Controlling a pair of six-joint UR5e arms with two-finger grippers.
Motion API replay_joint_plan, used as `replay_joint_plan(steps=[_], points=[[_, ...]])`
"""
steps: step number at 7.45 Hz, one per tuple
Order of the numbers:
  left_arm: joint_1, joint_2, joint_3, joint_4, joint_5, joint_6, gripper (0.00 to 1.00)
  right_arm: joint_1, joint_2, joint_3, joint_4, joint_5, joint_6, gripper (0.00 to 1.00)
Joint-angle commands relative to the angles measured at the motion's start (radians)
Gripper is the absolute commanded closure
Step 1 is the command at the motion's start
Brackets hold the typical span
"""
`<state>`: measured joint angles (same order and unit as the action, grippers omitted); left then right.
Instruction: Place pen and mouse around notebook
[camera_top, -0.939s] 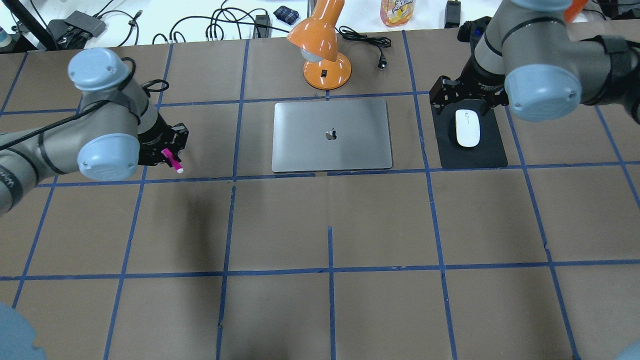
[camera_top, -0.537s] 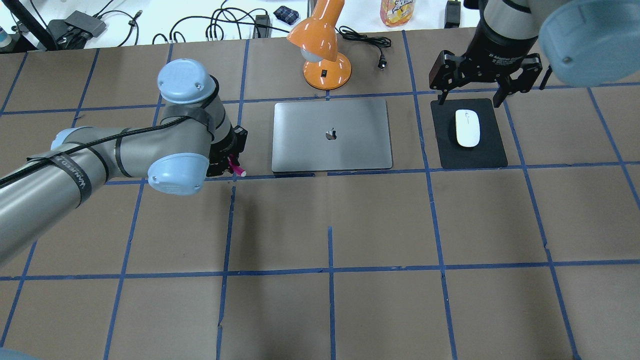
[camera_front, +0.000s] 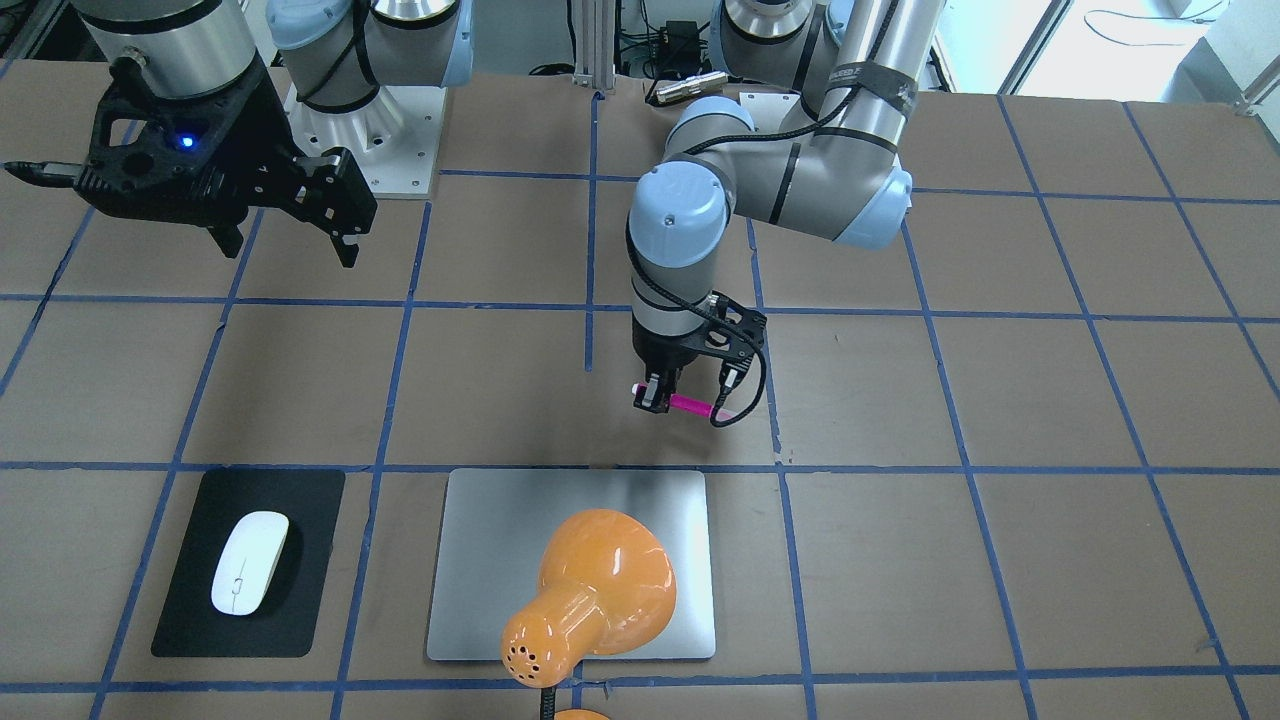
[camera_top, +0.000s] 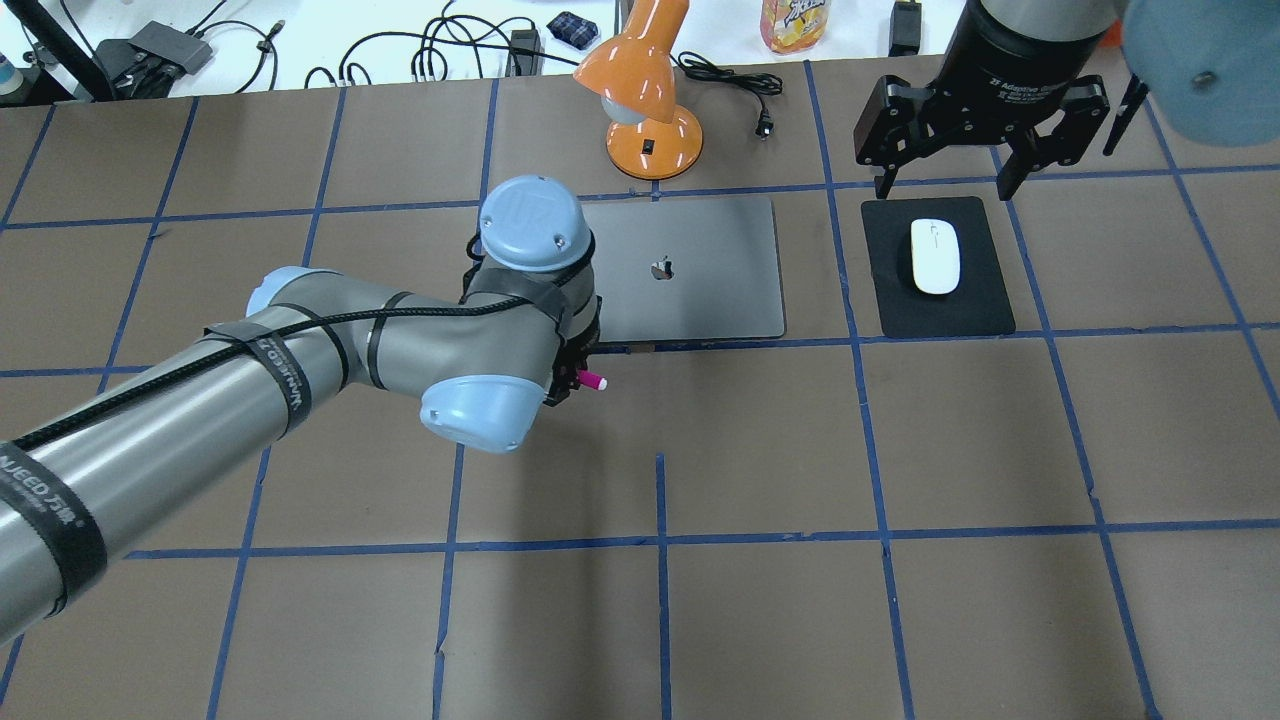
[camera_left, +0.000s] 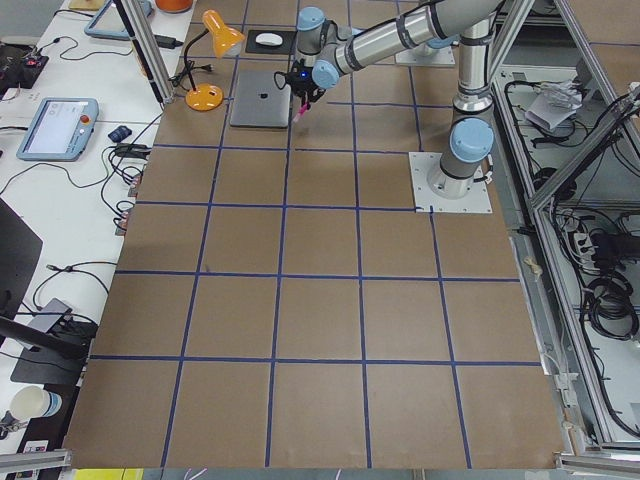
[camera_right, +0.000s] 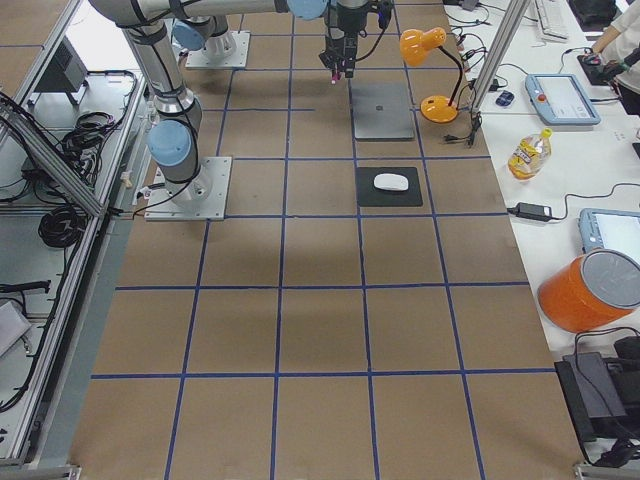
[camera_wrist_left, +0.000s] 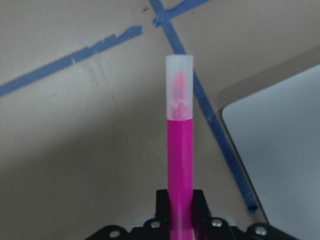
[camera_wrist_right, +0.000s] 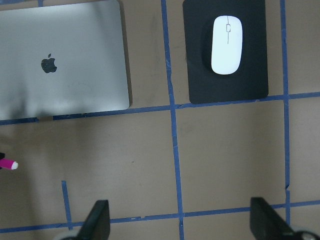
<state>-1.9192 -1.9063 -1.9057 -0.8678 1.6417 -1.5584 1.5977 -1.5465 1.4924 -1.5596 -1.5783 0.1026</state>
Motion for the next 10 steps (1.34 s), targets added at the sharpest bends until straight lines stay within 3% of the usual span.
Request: replay_joint_plan(steps=[1, 5, 8, 9, 10], points=[[-0.064, -0.057, 0.005, 0.103, -0.005, -0.174, 1.0, 0.001, 0.002, -0.001, -0.005, 0.003, -0.006, 0.0], [-0.136, -0.128, 0.069, 0.127, -0.003, -0.343, 1.0, 0.001, 0.0, -0.003, 0.0, 0.006, -0.009, 0.0], [-0.169, -0.155, 0.083, 0.136, 0.0, -0.359, 0.97, 0.001, 0.0, -0.003, 0.001, 0.004, -0.011, 0.0], [-0.169, -0.16, 0.085, 0.151, -0.005, -0.364, 0.33, -0.001, 0.002, -0.006, 0.003, 0.003, -0.011, 0.0], [-0.169, -0.158, 0.085, 0.153, -0.003, -0.352, 0.0, -0.001, 0.0, -0.004, 0.004, 0.003, -0.011, 0.0]])
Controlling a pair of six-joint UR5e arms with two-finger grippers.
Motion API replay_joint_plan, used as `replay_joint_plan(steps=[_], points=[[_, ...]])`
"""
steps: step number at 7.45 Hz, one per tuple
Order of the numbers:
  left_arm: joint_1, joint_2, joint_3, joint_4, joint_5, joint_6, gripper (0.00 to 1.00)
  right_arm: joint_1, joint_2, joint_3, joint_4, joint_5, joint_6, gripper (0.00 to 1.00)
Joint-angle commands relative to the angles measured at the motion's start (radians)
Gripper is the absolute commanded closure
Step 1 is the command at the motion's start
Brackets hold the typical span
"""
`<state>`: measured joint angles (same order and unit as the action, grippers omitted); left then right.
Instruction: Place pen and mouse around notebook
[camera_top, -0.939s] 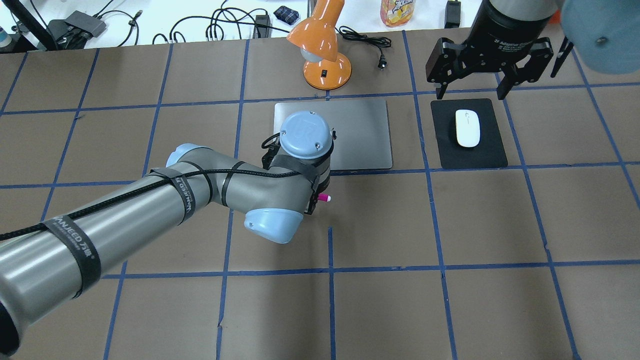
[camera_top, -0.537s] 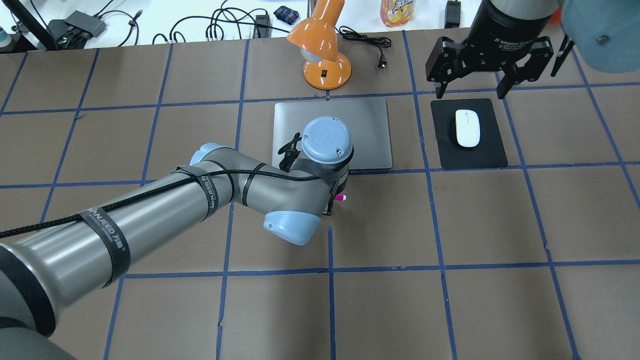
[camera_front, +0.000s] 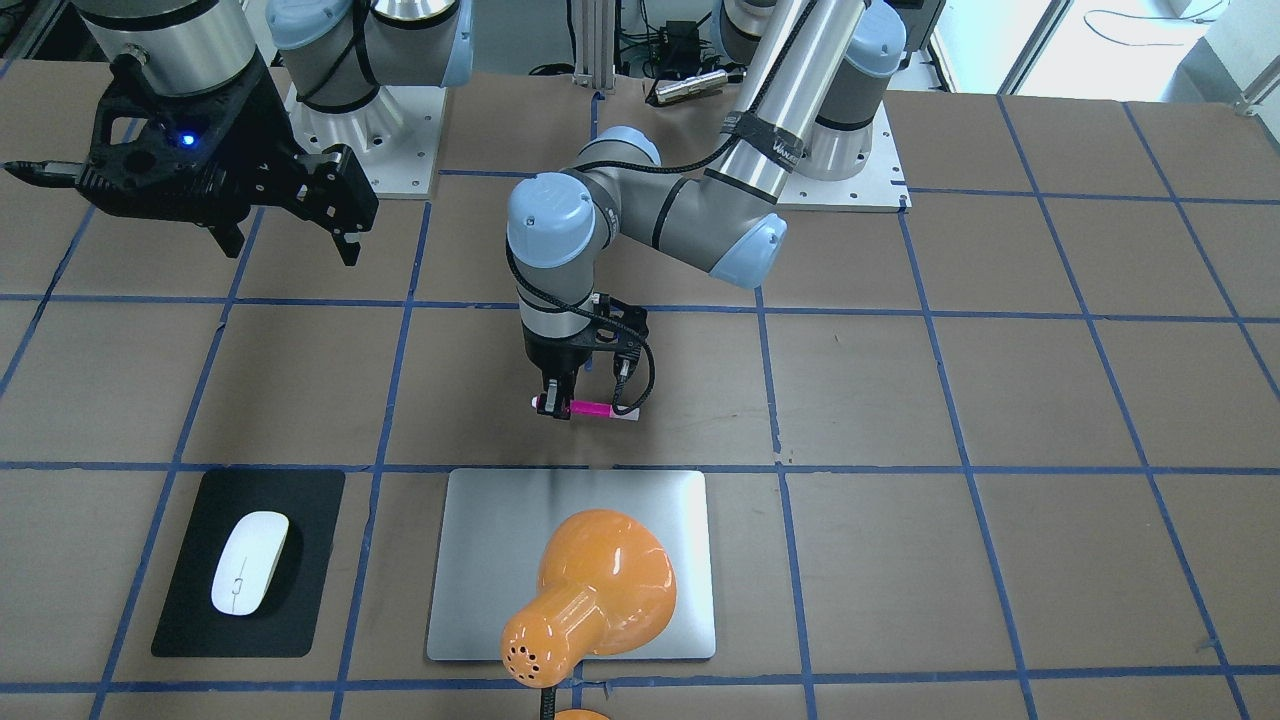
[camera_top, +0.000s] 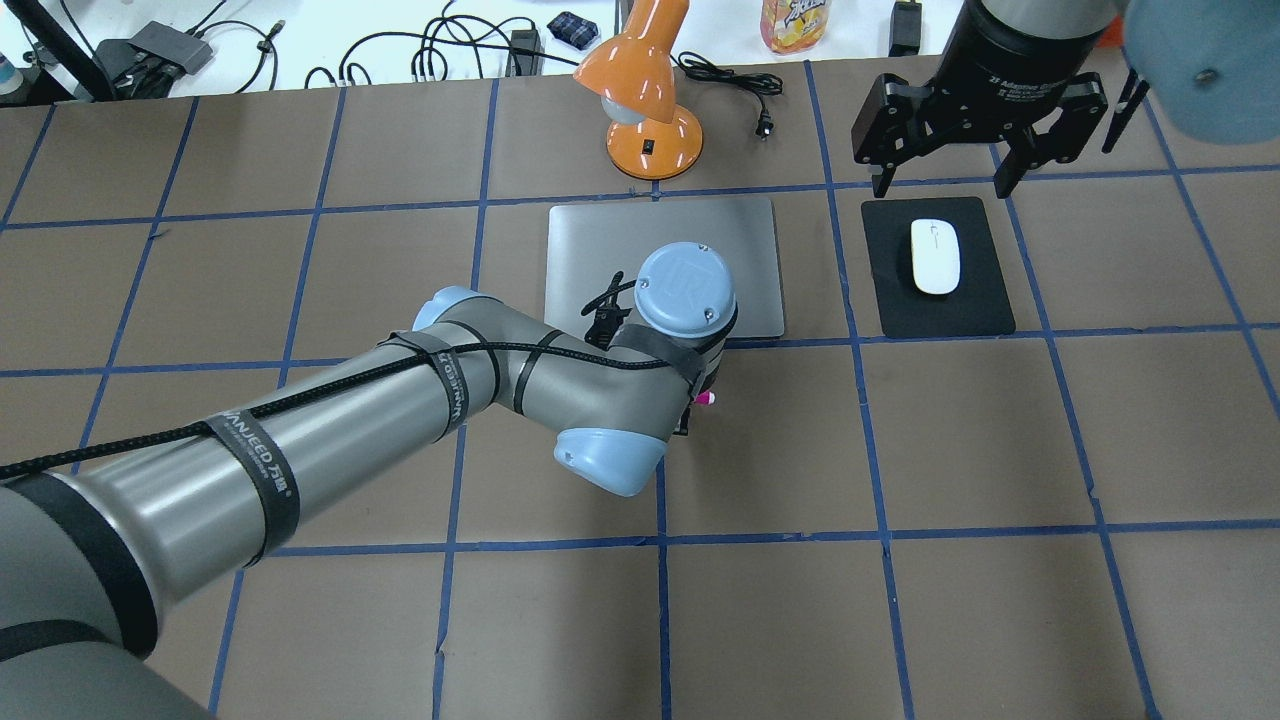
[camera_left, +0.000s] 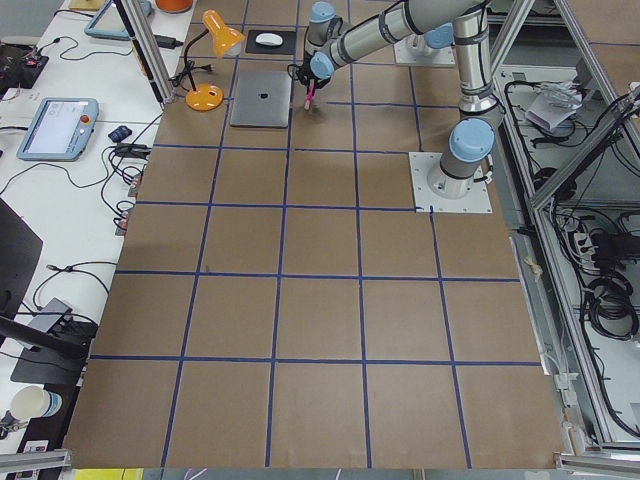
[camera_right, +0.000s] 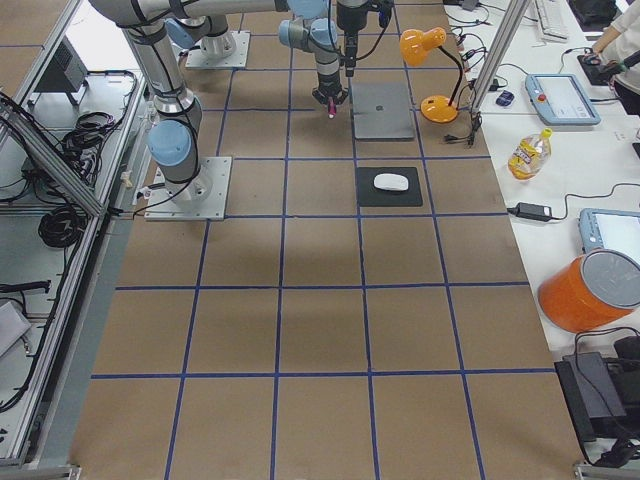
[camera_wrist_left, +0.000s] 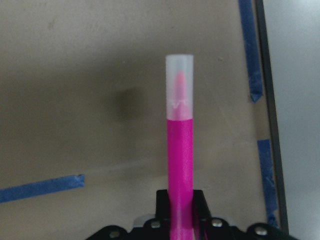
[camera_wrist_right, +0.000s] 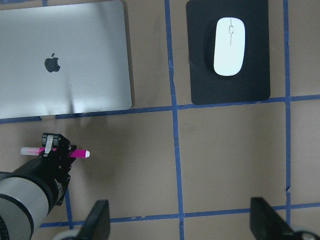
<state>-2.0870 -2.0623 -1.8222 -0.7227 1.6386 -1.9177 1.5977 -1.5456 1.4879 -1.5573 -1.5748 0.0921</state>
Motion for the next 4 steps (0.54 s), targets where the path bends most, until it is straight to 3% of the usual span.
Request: replay_joint_plan(steps=[1, 4], points=[[-0.001, 0.008, 0.009, 0.008, -0.003, 0.017, 0.0, -0.002, 0.001, -0.001, 0.002, -0.001, -0.002, 0.0], [0.079, 0.059, 0.014, -0.003, -0.017, 0.372, 0.0, -0.002, 0.002, 0.0, 0.0, -0.001, -0.008, 0.0]])
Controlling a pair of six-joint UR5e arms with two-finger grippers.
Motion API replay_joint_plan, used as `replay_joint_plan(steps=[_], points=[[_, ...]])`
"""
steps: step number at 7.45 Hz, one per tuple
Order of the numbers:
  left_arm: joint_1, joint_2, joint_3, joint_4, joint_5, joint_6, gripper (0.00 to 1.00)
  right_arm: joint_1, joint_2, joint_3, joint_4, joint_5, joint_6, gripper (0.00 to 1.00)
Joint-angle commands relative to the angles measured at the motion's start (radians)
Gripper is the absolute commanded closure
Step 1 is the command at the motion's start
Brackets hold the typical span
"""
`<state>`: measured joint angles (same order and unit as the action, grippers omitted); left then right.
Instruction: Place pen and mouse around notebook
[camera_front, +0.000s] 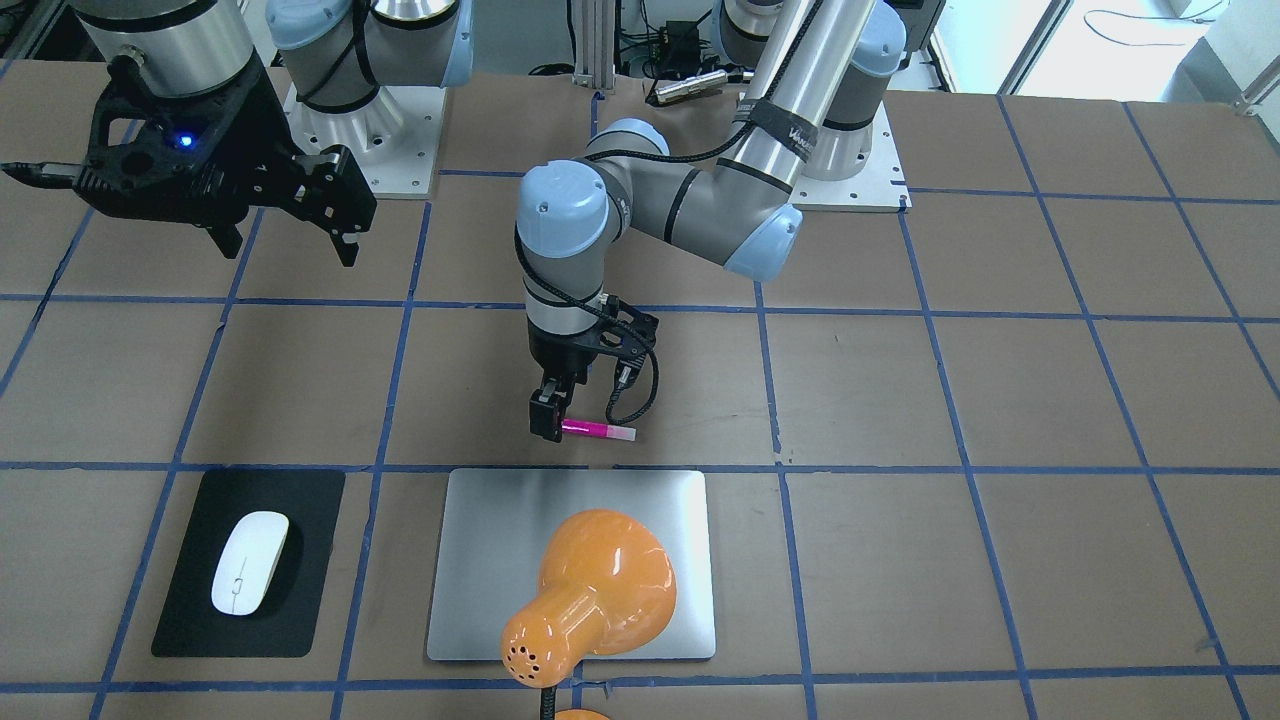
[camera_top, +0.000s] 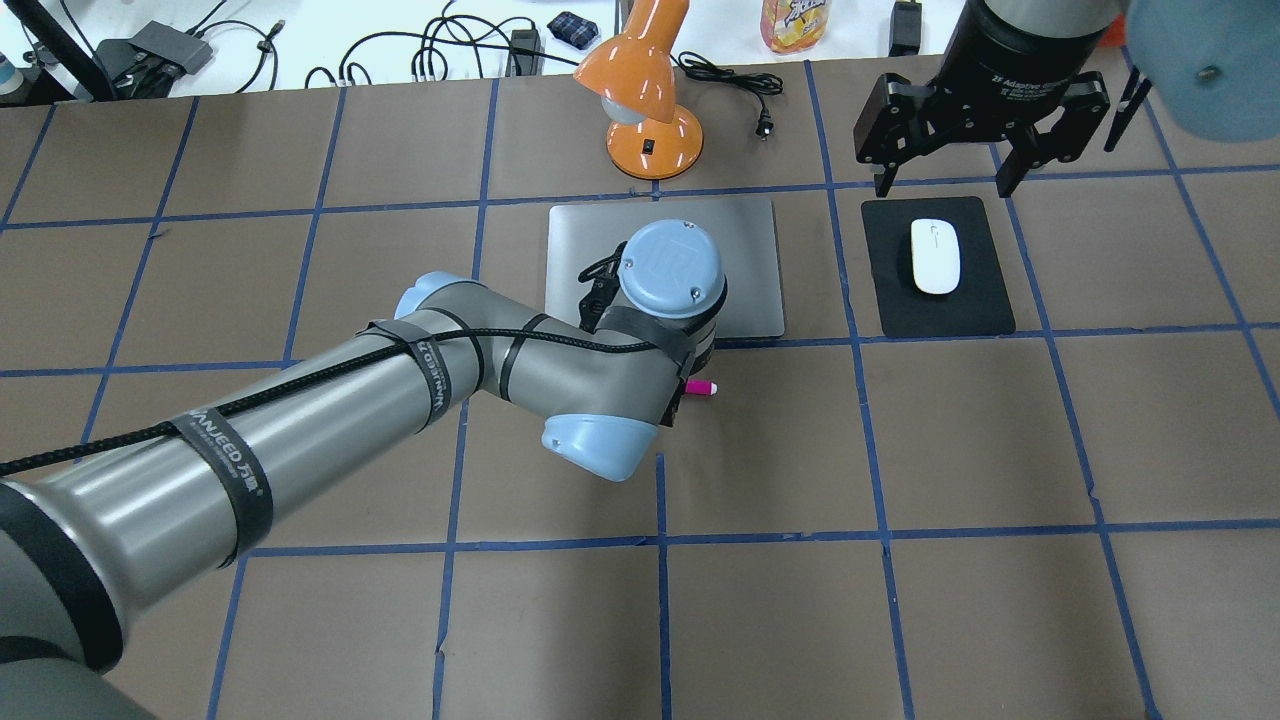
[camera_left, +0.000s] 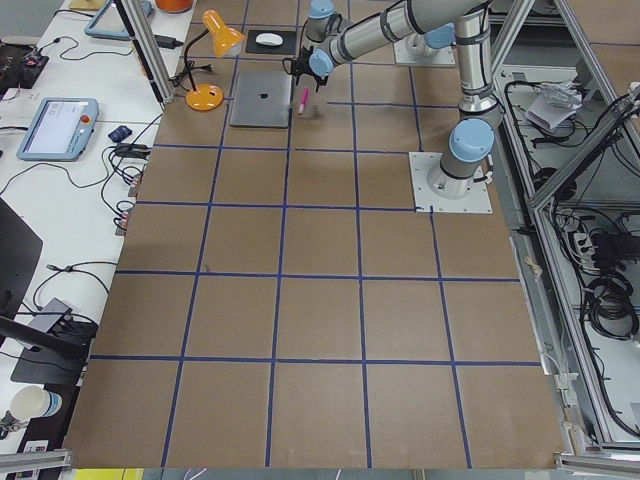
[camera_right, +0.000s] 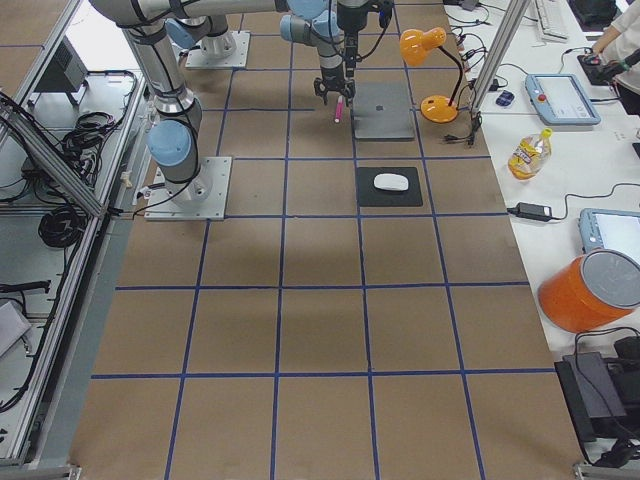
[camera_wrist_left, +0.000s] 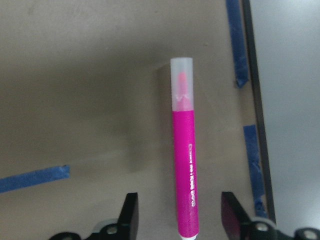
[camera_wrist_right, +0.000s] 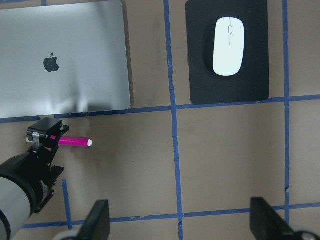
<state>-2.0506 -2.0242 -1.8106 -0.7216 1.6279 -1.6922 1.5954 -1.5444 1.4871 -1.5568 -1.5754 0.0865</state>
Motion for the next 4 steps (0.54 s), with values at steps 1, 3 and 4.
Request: replay_joint_plan(steps=[1, 3, 4], points=[[0.091, 0.041, 0.0, -0.019, -0.032, 0.272, 0.0, 0.0, 0.001, 0.002, 0.0, 0.001, -0.004, 0.0], [0.191, 0.102, 0.005, -0.085, -0.048, 0.562, 0.0, 0.0, 0.003, -0.005, -0.011, 0.003, -0.004, 0.0], [0.249, 0.143, 0.02, -0.166, -0.049, 0.729, 0.0, 0.0, 0.003, -0.007, -0.012, 0.005, -0.002, 0.0]])
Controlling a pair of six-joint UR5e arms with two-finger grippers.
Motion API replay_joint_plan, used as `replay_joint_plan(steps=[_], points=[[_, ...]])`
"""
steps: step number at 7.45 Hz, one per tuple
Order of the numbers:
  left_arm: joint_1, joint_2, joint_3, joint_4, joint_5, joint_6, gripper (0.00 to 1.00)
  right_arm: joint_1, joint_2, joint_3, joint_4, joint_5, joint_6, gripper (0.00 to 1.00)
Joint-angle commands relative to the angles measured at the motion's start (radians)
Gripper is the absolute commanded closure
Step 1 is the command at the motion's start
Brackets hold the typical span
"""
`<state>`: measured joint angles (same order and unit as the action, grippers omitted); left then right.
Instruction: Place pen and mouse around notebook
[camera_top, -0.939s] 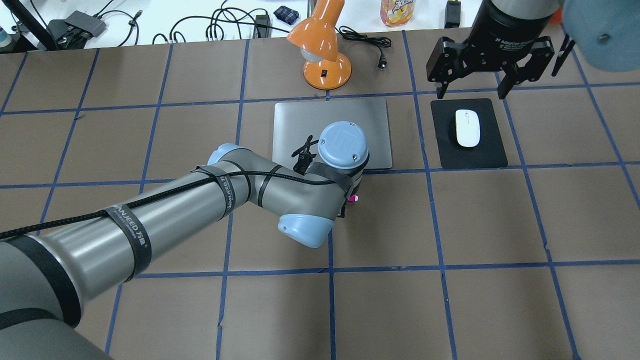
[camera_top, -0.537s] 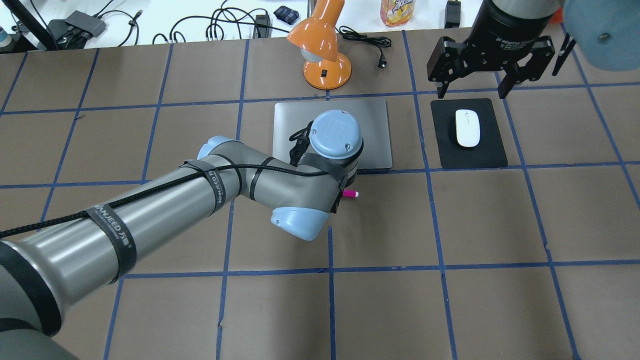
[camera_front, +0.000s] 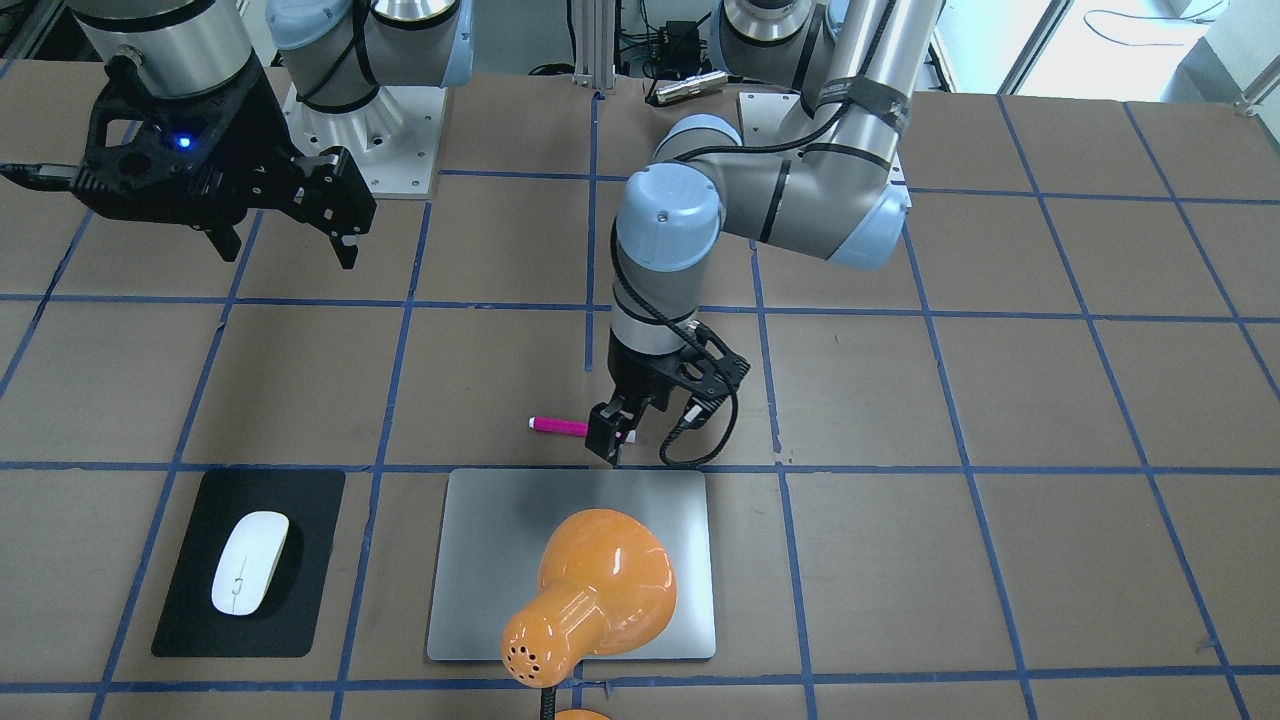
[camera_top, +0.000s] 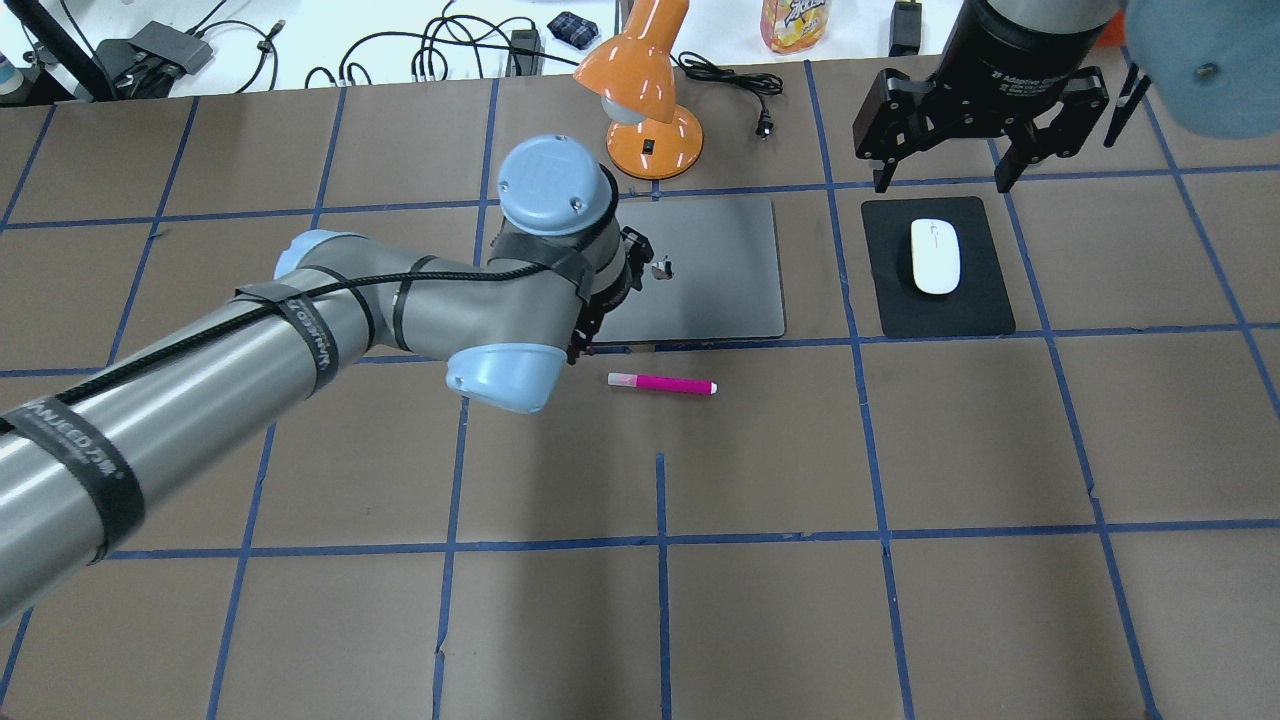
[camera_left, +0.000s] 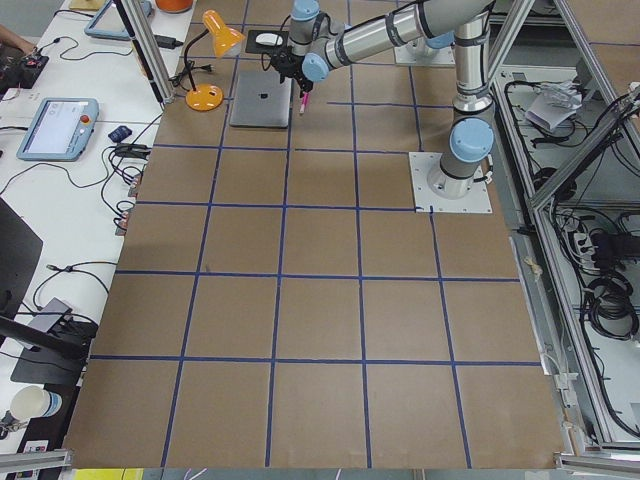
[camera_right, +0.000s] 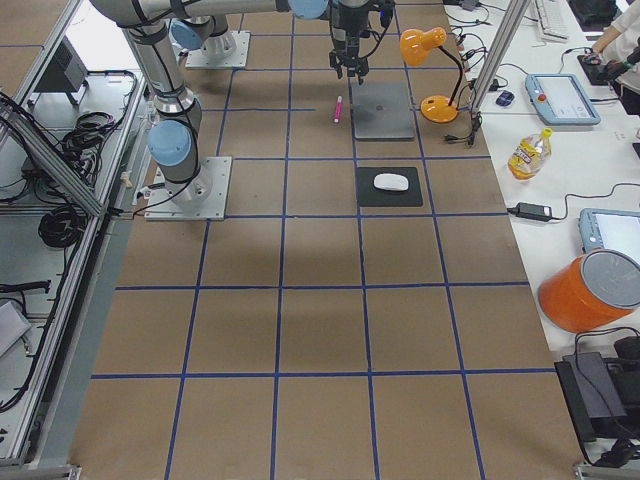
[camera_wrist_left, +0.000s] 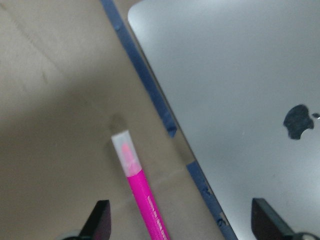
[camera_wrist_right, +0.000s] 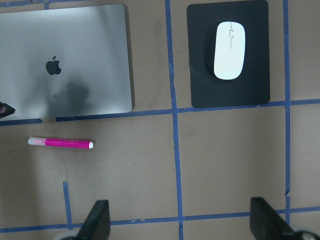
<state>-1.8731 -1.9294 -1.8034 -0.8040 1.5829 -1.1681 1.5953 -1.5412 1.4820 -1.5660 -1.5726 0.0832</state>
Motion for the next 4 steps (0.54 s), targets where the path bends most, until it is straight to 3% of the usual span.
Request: replay_joint_plan(steps=[1, 3, 4], points=[[0.13, 0.085, 0.045, -0.171, -0.006, 0.388, 0.0, 0.0, -0.002, 0.0, -0.005, 0.002, 0.001, 0.0], [0.207, 0.157, 0.128, -0.335, -0.012, 0.671, 0.0, 0.0, 0.003, 0.001, -0.005, 0.002, 0.001, 0.0], [0.228, 0.193, 0.153, -0.398, -0.059, 0.838, 0.0, 0.0, 0.003, -0.002, -0.005, 0.002, 0.0, 0.0]])
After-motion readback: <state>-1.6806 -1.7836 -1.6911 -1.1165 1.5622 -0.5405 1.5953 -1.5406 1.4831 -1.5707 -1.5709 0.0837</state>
